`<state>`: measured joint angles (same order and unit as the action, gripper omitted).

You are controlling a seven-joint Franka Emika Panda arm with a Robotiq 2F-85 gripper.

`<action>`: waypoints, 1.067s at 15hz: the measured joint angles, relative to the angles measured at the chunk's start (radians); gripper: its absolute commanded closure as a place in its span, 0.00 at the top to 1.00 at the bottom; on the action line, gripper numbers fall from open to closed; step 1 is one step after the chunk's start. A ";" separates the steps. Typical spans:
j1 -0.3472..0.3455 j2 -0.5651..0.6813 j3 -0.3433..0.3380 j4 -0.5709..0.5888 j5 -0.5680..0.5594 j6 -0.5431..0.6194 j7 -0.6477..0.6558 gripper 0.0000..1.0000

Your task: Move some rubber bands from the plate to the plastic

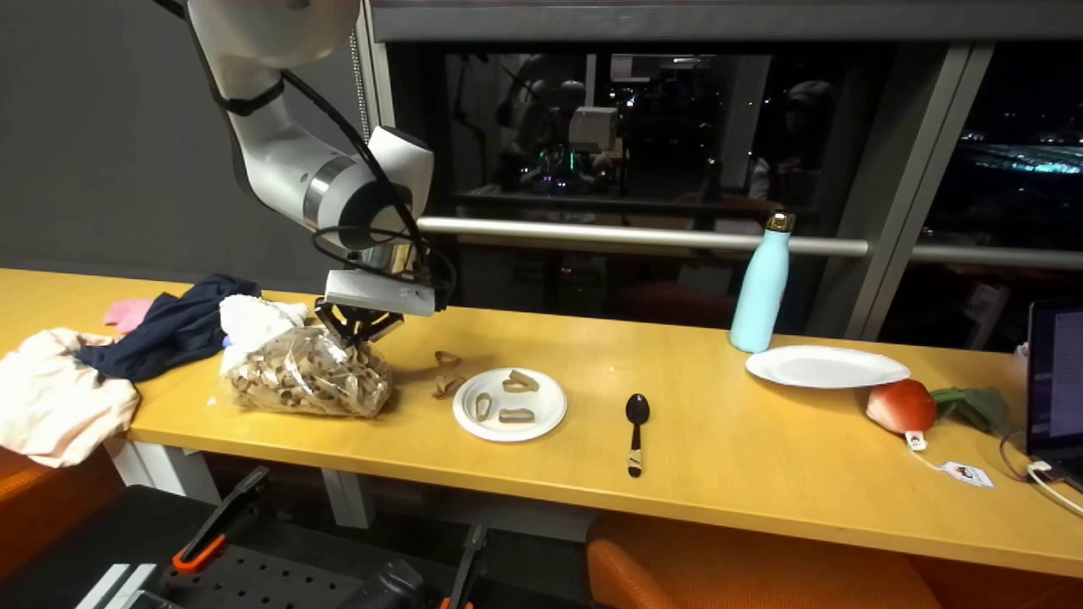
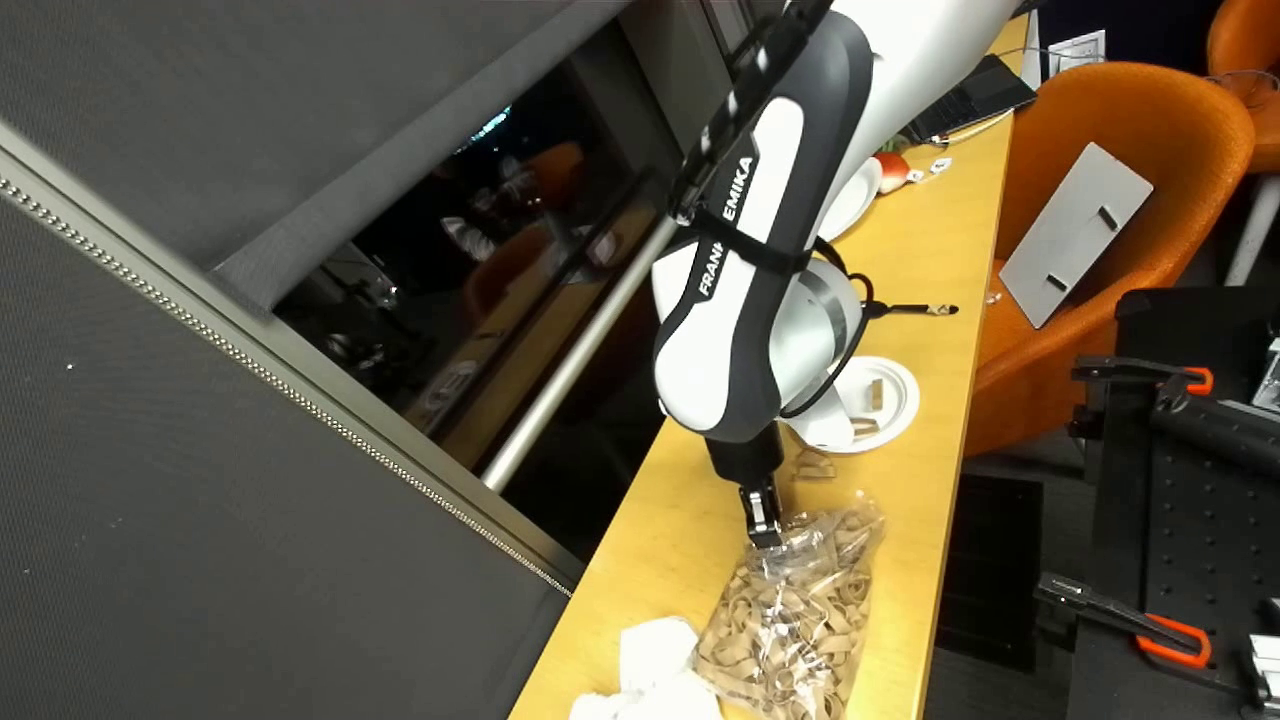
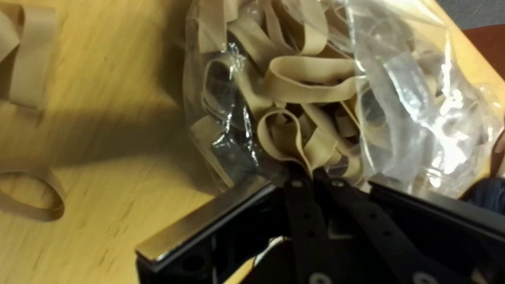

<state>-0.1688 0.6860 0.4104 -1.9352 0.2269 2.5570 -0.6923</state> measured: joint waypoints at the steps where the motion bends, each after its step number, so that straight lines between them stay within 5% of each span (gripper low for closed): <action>1: -0.003 -0.001 0.008 -0.003 0.009 -0.018 -0.008 0.01; 6: -0.015 -0.022 0.009 -0.051 0.039 -0.076 -0.016 0.01; 7: -0.019 -0.026 0.004 -0.062 0.039 -0.082 -0.016 0.30; 9: -0.021 -0.033 -0.009 -0.079 0.039 -0.083 -0.016 0.38; 16: -0.021 -0.073 -0.046 -0.143 0.039 -0.082 -0.016 0.88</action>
<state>-0.1896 0.6127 0.3641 -2.0783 0.2659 2.4750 -0.7082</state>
